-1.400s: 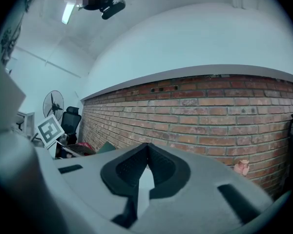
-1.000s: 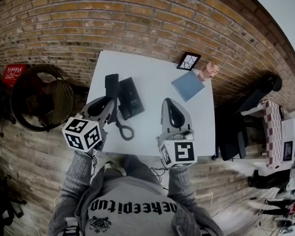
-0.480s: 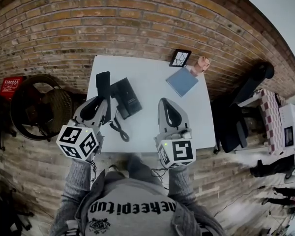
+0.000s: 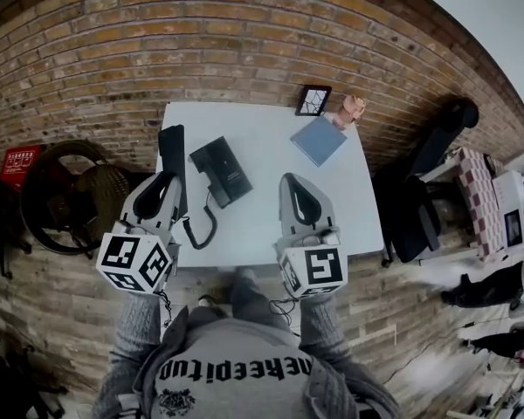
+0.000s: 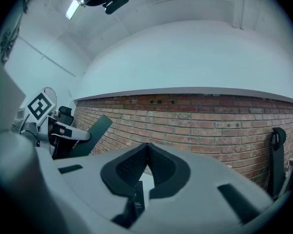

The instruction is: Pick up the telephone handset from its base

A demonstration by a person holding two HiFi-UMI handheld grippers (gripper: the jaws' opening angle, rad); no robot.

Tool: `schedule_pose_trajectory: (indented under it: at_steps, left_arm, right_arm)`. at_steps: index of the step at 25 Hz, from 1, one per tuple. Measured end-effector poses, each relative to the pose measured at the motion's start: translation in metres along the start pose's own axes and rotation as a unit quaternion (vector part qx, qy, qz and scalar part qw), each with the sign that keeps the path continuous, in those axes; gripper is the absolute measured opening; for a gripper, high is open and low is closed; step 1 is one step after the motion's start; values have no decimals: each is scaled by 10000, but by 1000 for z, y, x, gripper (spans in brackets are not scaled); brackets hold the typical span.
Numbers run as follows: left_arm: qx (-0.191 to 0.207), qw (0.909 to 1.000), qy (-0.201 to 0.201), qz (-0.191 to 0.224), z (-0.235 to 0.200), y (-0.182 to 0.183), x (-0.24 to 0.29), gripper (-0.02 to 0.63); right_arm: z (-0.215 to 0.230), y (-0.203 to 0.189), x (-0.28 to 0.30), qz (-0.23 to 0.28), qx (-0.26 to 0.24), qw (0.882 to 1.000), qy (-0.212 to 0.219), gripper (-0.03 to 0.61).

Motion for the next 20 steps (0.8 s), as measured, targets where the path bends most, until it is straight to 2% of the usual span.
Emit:
schedule_pose_trajectory:
  at_steps: [14, 20]
  left_arm:
    - [161, 9986, 142, 493, -4, 21, -39, 71]
    - [117, 9985, 249, 468, -1, 31, -50, 71]
  right_arm:
    - [-15, 9, -28, 30, -45, 9994, -347, 5]
    - [-18, 13, -37, 23, -105, 9987, -498, 5]
Point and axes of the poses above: the fingertips, and each gripper's own axes: x forward along the fingers, z to its right, y out of its top, the point moved 6 cm from there along -x, backward along the fingers, and after that the axes turned 5 degrees about y, right-handed, at the moved point
